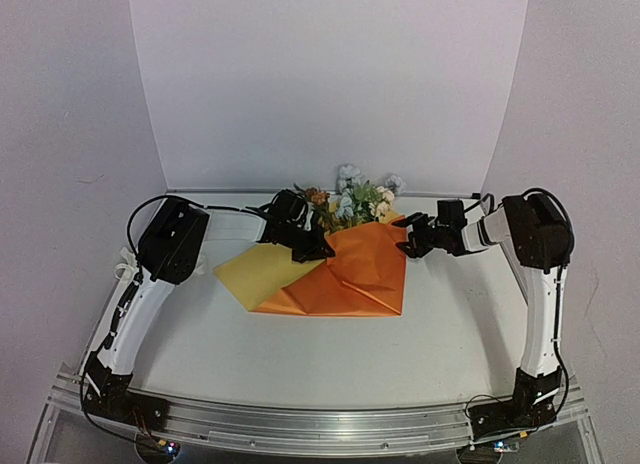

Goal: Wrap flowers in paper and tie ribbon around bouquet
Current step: Press the fold line of the 2/3-folded wrapping paper.

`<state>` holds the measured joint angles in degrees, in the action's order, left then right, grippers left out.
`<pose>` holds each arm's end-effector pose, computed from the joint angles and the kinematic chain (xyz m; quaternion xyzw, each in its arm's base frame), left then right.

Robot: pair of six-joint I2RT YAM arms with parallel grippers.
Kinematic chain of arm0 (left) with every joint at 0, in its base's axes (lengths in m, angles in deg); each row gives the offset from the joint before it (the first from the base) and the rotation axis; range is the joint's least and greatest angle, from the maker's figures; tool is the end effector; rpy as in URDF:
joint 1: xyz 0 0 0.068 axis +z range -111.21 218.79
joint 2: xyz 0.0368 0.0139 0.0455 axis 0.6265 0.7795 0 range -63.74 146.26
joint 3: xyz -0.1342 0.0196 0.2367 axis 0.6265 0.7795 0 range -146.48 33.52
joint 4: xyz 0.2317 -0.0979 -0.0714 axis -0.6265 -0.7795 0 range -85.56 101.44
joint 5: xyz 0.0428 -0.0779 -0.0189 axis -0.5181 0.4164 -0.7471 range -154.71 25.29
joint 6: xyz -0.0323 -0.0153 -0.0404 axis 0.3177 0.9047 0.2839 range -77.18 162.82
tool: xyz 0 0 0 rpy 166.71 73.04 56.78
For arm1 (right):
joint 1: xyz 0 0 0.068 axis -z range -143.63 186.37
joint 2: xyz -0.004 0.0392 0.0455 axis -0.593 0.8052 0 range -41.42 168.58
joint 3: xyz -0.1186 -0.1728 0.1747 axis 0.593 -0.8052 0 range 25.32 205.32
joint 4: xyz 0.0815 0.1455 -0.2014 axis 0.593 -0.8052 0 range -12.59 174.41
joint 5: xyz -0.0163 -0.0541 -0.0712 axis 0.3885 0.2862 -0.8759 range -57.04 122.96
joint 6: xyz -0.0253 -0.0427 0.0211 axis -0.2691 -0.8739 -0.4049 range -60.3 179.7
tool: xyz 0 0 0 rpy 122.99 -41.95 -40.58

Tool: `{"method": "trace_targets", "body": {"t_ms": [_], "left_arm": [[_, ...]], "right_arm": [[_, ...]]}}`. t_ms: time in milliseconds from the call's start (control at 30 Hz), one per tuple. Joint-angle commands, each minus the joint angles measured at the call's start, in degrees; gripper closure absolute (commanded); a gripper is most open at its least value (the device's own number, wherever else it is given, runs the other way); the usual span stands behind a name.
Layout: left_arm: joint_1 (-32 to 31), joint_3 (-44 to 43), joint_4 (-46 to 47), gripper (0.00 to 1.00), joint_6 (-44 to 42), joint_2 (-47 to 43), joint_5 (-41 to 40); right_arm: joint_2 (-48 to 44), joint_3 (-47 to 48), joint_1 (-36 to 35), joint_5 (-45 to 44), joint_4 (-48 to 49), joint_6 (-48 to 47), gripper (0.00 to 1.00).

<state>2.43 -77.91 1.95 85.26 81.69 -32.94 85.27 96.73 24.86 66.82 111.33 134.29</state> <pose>0.4315 -0.3409 0.1044 0.0611 0.8881 -0.4354 0.1338 0.4446 0.1108 0.1088 0.3026 0.7782 0.5173 0.1875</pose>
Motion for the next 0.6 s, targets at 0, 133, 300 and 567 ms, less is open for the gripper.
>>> {"method": "trace_targets", "body": {"t_ms": [0,133,300,567], "left_arm": [[0.3,-1.4,0.8,1.00,0.0,0.4,0.7],[0.3,-0.8,1.0,1.00,0.0,0.0,0.9],[0.3,-0.8,0.9,1.00,0.0,-0.2,1.1],[0.4,-1.6,-0.2,1.00,-0.6,0.0,0.8]], "right_arm": [[4.0,6.6,1.2,-3.6,-6.3,2.0,0.35],[8.0,12.4,2.3,-4.7,-7.9,5.7,0.35],[13.3,21.8,3.6,-5.4,-10.8,8.4,0.34],[18.6,33.1,5.7,-4.8,-14.8,8.4,0.32]]}}
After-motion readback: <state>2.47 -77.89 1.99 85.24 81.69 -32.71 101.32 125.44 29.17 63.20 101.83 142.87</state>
